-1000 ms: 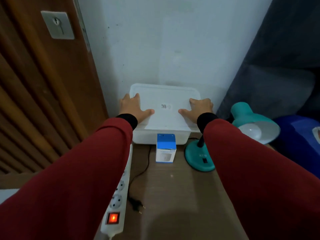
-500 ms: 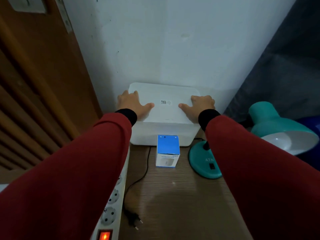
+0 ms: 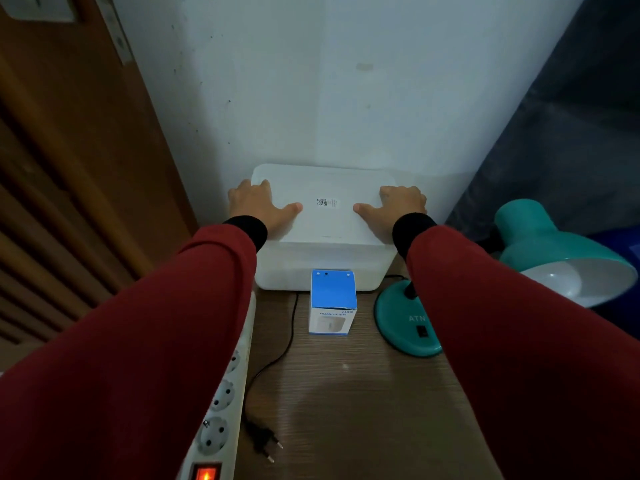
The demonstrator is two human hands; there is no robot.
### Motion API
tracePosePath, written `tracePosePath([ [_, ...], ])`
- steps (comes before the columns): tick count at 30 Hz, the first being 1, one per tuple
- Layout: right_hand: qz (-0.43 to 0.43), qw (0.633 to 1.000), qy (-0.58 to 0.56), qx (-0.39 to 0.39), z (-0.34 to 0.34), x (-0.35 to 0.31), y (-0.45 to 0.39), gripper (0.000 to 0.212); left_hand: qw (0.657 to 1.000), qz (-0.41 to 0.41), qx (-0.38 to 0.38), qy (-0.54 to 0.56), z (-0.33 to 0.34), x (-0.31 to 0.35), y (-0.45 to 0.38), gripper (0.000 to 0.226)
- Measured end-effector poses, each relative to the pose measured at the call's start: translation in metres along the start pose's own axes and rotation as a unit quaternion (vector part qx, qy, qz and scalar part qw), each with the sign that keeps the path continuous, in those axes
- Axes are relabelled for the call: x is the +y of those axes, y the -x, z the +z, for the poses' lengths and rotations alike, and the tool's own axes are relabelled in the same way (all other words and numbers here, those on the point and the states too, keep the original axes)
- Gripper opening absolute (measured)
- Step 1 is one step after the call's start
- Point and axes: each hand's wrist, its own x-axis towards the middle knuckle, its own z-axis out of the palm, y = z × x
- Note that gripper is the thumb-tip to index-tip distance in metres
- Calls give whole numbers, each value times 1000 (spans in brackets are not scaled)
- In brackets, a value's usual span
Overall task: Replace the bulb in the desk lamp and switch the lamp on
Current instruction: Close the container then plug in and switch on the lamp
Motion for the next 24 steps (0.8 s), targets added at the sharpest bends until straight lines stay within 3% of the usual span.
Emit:
tracePosePath([
  [13,15,998,-53,12,-9,1,-6,74,1000,-6,14,23,4,-4,-5,80],
  [24,10,995,-95,35,4,-2,2,65,998,-10,34,45,6,-9,-1,77],
])
